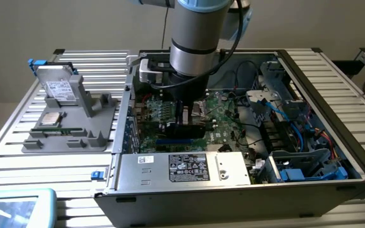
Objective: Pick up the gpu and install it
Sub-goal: 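Insert the gpu into the slot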
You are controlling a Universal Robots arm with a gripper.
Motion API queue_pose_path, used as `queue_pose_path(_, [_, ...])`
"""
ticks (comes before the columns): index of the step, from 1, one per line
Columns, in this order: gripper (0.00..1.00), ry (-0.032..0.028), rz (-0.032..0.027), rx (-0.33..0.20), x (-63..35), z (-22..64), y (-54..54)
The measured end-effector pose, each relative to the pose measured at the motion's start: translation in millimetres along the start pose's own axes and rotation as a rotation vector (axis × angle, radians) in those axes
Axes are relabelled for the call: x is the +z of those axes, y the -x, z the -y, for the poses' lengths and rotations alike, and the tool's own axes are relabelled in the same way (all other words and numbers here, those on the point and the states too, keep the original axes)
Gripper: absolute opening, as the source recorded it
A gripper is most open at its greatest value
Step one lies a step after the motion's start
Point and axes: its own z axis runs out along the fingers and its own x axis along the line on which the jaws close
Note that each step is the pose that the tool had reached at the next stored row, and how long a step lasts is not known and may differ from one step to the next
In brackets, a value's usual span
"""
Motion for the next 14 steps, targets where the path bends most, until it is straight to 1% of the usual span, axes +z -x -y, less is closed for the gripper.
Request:
queue_pose_path(8, [0.27,0.0003,0.0001,0.000,0.3,-0.1,0.5])
queue_pose_path(10, [0.27,-0.0003,-0.0015,0.000,0.3,-0.3,1.5])
queue_pose_path(14, [0.27,-0.0005,-0.0021,-0.002,0.3,-0.3,1.8])
